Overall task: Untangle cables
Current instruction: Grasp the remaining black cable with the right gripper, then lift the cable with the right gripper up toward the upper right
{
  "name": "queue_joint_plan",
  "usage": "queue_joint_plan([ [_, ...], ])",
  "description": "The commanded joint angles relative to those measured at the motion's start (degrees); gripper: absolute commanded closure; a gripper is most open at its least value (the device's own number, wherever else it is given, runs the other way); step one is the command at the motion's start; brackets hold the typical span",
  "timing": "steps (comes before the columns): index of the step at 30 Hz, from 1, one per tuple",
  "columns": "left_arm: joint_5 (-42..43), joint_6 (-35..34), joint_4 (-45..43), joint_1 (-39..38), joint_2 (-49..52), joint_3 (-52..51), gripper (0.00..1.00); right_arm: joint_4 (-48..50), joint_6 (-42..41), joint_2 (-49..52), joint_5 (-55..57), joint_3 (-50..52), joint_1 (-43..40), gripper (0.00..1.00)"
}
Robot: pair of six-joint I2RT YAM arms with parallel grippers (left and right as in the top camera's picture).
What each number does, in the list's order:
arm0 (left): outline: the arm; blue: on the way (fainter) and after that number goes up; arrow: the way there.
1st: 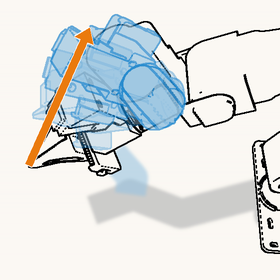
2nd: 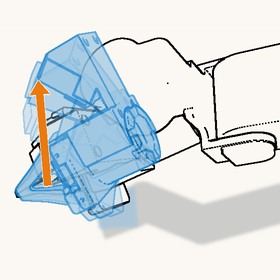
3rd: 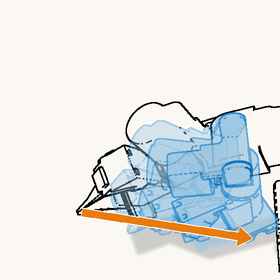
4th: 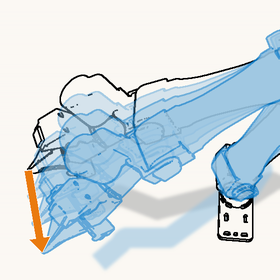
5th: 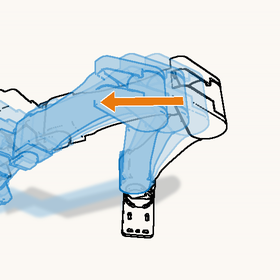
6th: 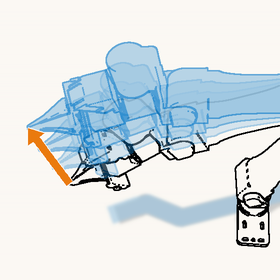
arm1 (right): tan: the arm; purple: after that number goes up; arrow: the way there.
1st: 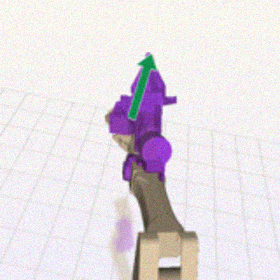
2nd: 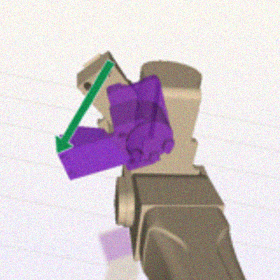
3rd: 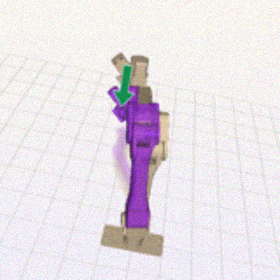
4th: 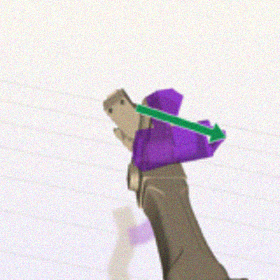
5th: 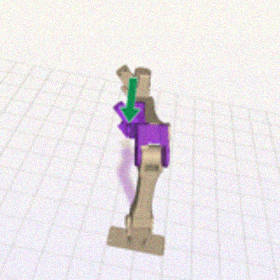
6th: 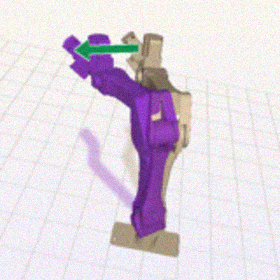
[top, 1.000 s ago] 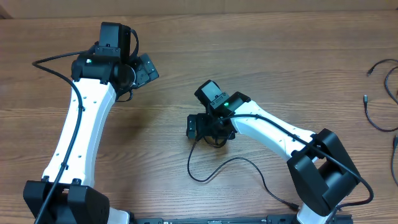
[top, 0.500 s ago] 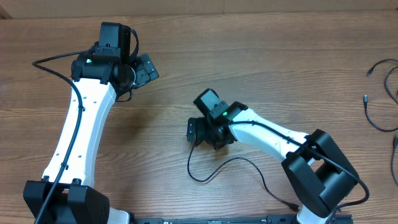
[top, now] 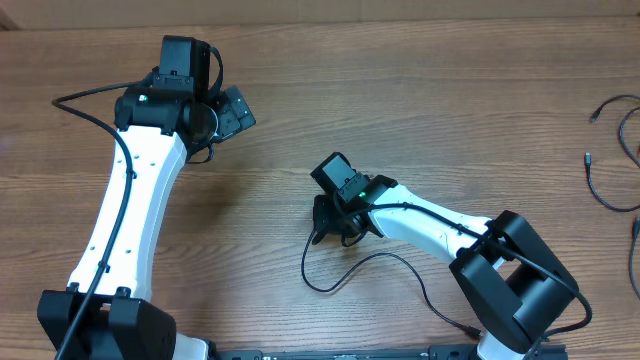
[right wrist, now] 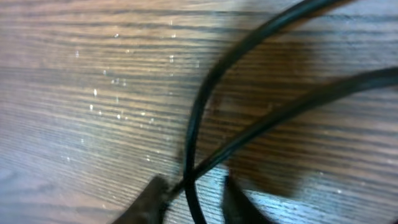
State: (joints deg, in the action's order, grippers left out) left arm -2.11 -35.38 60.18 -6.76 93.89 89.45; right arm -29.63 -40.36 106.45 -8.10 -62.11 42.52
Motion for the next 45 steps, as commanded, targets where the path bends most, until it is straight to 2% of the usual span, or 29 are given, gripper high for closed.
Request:
queue_joint_plan([
  [1, 0.2, 0.7, 0.0, -0.4, -0.4, 0.7, 0.00, 0.2, -0.4, 0.0, 0.5, 0.7, 0.2, 0.92],
  [2, 0.3, 0.7, 0.0, -0.4, -0.4, 0.7, 0.00, 0.2, -0.4, 0.0, 0.5, 0.7, 0.2, 0.96],
  [10, 0.2, 0.7, 0.0, -0.4, -0.4, 0.7, 0.00, -0.5, 0.0, -0.3, 0.6, -0.3, -0.7, 0.96],
  [14, 0.2, 0.7, 0.0, -0.4, -0.4, 0.7, 0.00, -3.8, 3.7, -1.8, 0.6, -3.2, -2.9, 0.96],
  [19, 0.2, 0.7, 0.0, -0.4, -0.4, 0.7, 0.00, -11.3, 9.6, -6.1, 2.2, -10.6, -6.8, 0.96],
  [25, 0.2, 0.7, 0.0, -0.4, -0.4, 0.7, 0.00, -22.1, 15.9, -12.7, 12.3, -24.2, -13.7, 0.96],
  [29, 0.2, 0.7, 0.0, -0.4, -0.4, 0.7, 0.00, -25.0, 16.9, -16.2, 16.8, -32.8, -18.6, 0.96],
  [33, 0.2, 0.7, 0.0, -0.4, -0.4, 0.7, 0.00, -22.4, 16.9, -18.9, 21.4, -39.1, -23.3, 0.96],
  [38, 0.2, 0.7, 0.0, -0.4, -0.4, 0.7, 0.00, -14.6, 17.7, -20.9, 26.6, -41.1, -27.4, 0.96],
  [45, 0.2, 0.7, 0.0, -0.4, -0.4, 0.7, 0.00, 1.3, 30.5, -21.2, 34.1, -41.1, -31.3, 0.96],
])
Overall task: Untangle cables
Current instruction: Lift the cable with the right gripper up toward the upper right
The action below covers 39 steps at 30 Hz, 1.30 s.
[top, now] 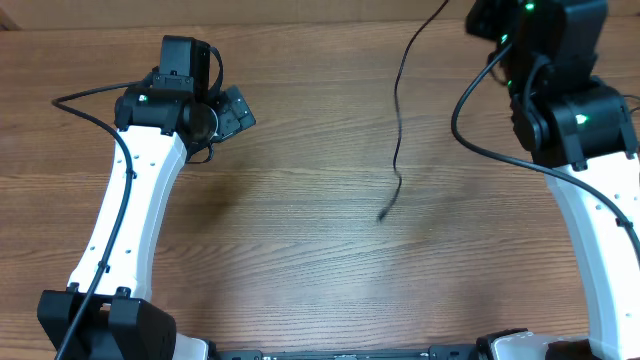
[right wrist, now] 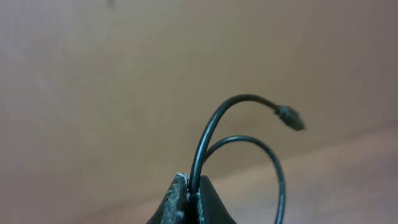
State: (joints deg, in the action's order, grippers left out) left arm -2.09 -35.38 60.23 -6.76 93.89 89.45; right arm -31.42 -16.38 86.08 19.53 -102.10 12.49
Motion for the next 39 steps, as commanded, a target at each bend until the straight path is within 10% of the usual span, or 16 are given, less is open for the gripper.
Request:
queue_joint_plan([
  [1, 0.2, 0.7, -0.1, -0.4, -0.4, 0.7, 0.00, 5.0, 7.3, -0.8, 8.6, -1.1, -1.8, 0.96],
  [39, 0.2, 0.7, -0.1, -0.4, -0.4, 0.7, 0.00, 16.7, 8.2, 29.9, 9.0, -1.1, -25.1, 0.96],
])
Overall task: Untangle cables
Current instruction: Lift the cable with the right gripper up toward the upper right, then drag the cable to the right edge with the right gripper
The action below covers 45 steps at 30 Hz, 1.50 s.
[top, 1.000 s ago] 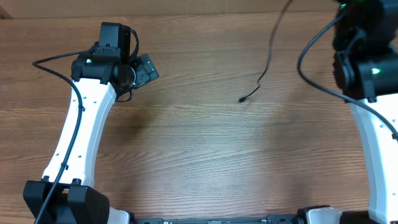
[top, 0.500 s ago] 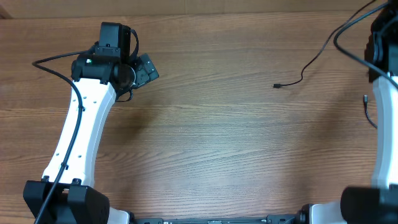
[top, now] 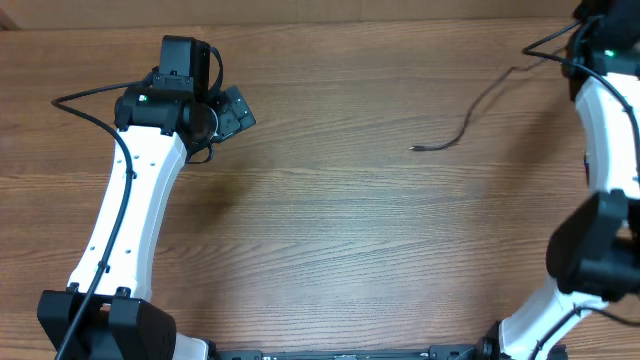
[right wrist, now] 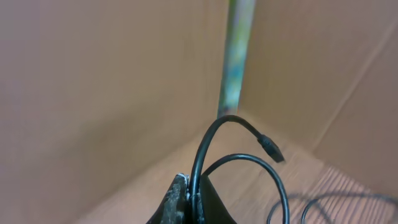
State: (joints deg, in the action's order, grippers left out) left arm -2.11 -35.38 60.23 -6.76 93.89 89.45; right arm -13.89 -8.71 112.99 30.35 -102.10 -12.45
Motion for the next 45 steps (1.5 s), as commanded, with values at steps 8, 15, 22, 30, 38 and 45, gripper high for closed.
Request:
queue_joint_plan([
  [8, 0.2, 0.7, -0.1, -0.3, -0.4, 0.7, 0.00, -4.3, 0.5, 8.2, -2.7, -1.0, -0.2, 0.96],
  [15, 0.2, 0.7, -0.1, -0.4, -0.4, 0.7, 0.00, -5.4, 0.5, 8.5, -3.0, -1.0, -0.2, 0.00],
  [22, 0.2, 0.7, -0.1, -0.4, -0.4, 0.7, 0.01, -12.4, 0.4, 6.0, -3.0, -1.0, 0.7, 0.00],
  [30, 0.2, 0.7, -0.1, -0.4, -0.4, 0.7, 0.00, -26.3, 0.2, 3.1, -13.5, -1.0, 3.0, 0.00],
  [38, 0.2, 0.7, -0.1, -0.4, -0.4, 0.7, 0.00, -43.4, -3.3, 3.1, -26.0, -0.7, 3.1, 0.00],
  [45, 0.2, 0.7, -0.1, -0.4, -0.3, 0.7, 0.00, -48.9, -3.2, 3.1, -35.0, 0.8, 3.1, 0.00],
])
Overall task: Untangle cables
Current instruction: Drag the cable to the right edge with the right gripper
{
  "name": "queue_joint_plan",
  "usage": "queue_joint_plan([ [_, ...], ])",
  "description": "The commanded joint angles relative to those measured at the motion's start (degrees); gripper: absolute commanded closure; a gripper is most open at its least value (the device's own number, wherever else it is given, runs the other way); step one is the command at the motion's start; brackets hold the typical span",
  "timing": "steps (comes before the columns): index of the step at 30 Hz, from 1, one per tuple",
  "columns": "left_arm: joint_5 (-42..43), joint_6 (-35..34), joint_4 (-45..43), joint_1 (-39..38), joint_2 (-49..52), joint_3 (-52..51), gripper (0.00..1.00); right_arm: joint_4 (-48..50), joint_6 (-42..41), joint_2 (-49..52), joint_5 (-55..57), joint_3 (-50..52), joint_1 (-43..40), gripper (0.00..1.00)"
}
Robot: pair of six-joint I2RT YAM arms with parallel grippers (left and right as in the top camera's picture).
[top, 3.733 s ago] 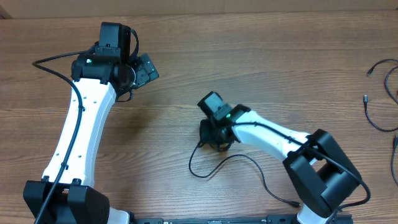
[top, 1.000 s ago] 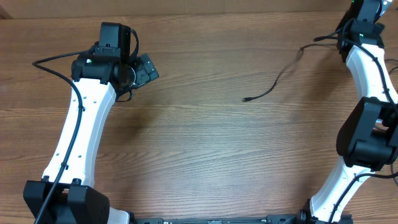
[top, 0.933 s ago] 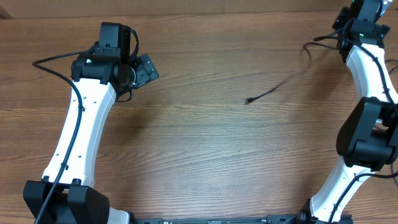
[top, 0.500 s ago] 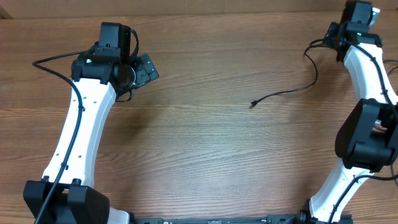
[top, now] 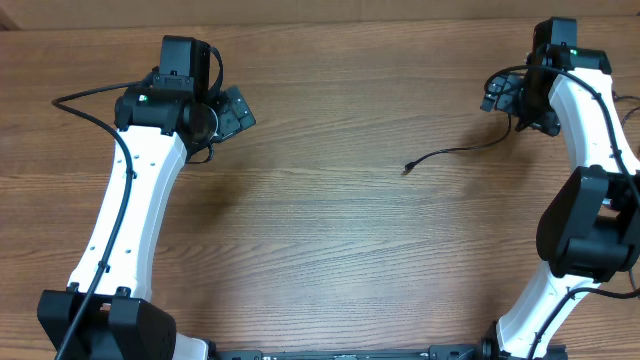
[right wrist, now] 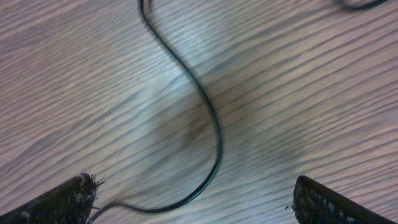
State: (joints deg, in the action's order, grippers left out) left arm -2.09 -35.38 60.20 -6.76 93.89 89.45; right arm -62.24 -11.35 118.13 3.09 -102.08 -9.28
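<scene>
A thin black cable lies loose on the wooden table, its plug end pointing left. In the right wrist view the same cable curves across the wood between my wide-apart fingers. My right gripper is open and holds nothing; overhead it hangs at the far right, just above the cable's right end. My left gripper stays at the upper left, far from the cable, and its jaws cannot be made out.
Part of another dark cable shows at the top right of the right wrist view, and a strand peeks out behind the right arm at the table's right edge. The table's back edge runs along the top.
My right gripper has let go of the cable and stands open low over the table. The cable, held up before, now lies flat with its plug a little further left and nearer.
My right gripper was at the table's middle, fingers around a looped cable. Then it held the cable raised at the back right, the rest dangling. Then it was at the far right corner, still shut on it. Now the cable lies released on the right side.
</scene>
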Motion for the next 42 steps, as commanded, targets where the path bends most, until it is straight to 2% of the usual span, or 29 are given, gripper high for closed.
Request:
queue_joint_plan([
  [1, 0.2, 0.7, 0.0, -0.4, -0.3, 0.7, 0.00, -0.9, -0.6, -2.1, -9.9, 1.1, -0.1, 0.00],
  [6, 0.2, 0.7, 0.0, -0.4, -0.3, 0.7, 0.00, -1.3, -3.4, -2.1, -13.3, 3.9, -0.1, 0.00],
  [11, 0.2, 0.7, 0.0, -0.4, -0.3, 0.7, 0.00, 2.3, -6.5, -2.0, -14.8, 9.5, 0.0, 0.00],
  [14, 0.2, 0.7, 0.0, -0.4, -0.3, 0.7, 0.00, 5.7, -6.7, -2.0, -16.3, 12.8, 0.0, 0.09],
  [22, 0.2, 0.7, 0.0, -0.4, -0.3, 0.7, 0.00, 13.1, -6.9, -2.0, -16.3, 18.4, 1.6, 0.14],
  [24, 0.2, 0.7, 0.0, -0.4, -0.3, 0.7, 0.00, 15.8, -6.9, -2.0, -16.3, 20.1, 2.4, 0.24],
  [27, 0.2, 0.7, 0.0, -0.4, -0.3, 0.7, 0.00, 19.2, -7.2, -2.0, -15.4, 21.2, 3.5, 0.62],
  [32, 0.2, 0.7, 0.0, -0.4, -0.3, 0.7, 0.00, 22.7, -9.7, -2.0, -11.3, 20.2, 3.9, 0.94],
  [40, 0.2, 0.7, 0.0, -0.4, -0.3, 0.7, 0.00, 23.1, -9.6, -2.0, -5.5, 11.5, 3.8, 0.96],
  [42, 0.2, 0.7, 0.0, -0.4, -0.3, 0.7, 0.00, 23.2, -9.4, -2.0, 1.5, 5.4, 3.9, 0.96],
])
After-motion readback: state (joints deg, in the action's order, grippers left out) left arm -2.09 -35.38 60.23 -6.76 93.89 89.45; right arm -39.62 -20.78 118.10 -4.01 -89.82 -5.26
